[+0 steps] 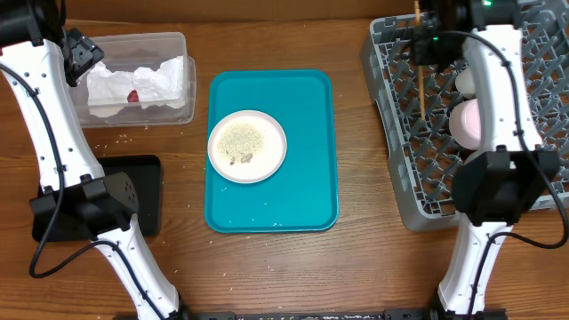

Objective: Sort waste into correct bins and load items into the dishwasher
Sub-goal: 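Grasp the second chopstick and place it in the dish rack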

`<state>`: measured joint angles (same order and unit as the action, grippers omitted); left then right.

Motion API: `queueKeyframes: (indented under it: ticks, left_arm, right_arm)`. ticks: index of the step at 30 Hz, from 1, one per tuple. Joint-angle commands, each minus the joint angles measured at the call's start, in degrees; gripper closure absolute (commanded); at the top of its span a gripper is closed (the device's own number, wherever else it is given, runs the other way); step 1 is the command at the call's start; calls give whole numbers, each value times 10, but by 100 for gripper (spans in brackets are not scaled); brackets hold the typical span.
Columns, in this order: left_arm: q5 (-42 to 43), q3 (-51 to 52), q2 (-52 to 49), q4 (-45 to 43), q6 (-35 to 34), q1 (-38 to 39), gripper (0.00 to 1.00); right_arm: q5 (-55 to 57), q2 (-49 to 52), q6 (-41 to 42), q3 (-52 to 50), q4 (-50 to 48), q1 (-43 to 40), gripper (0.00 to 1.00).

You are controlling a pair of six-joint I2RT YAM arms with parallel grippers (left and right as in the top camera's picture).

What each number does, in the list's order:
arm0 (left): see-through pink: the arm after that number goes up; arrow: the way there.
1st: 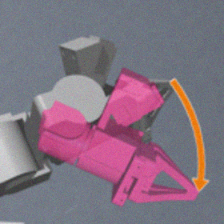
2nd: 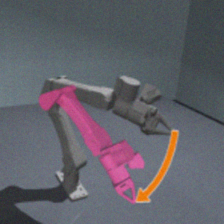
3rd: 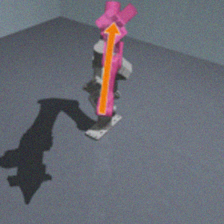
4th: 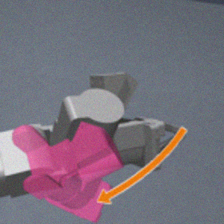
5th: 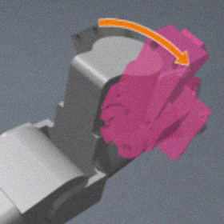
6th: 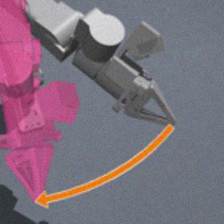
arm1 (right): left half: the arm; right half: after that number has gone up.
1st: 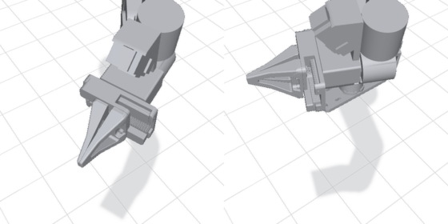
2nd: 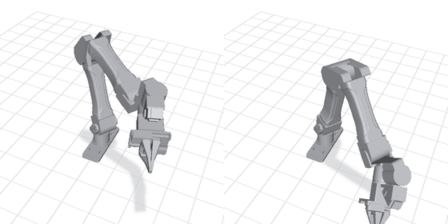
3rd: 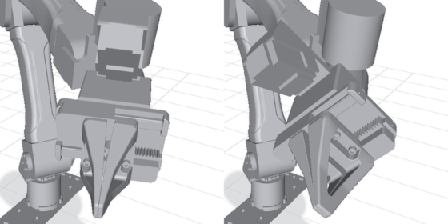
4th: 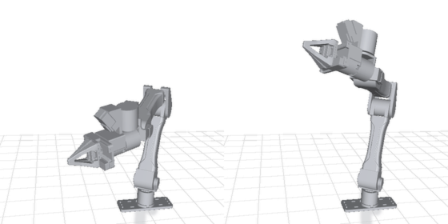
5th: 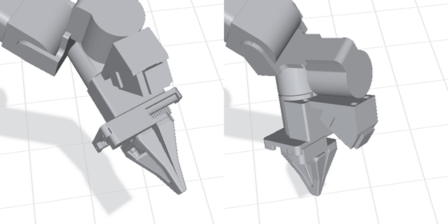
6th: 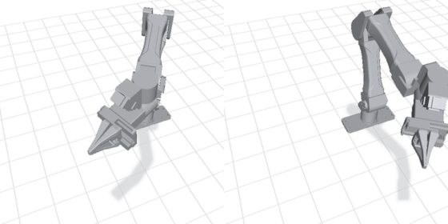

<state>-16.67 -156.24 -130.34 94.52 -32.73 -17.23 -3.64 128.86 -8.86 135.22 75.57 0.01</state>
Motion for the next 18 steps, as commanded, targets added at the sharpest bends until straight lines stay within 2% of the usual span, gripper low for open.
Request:
queueKeyframes:
  ticks: [1,5,13,14,15,18]
  left_arm:
    - [-2,2,3,0,-7,5,0]
    - [-2,2,3,-1,-7,5,0]
    - [-2,2,3,0,-7,5,0]
    - [-2,2,3,0,-7,5,0]
    - [-2,2,3,0,-7,5,0]
    - [-2,2,3,0,-7,5,0]
  right_arm:
    - [-51,-6,-47,-35,-27,-10,96]
    - [-90,-6,-49,-67,-34,-17,96]
    - [-93,-6,-46,-84,-31,-7,95]
    - [-94,-6,-46,-84,-31,-7,89]
    - [-94,-6,-45,-84,-31,-7,78]
    - [-93,-6,-42,-84,-32,-7,26]
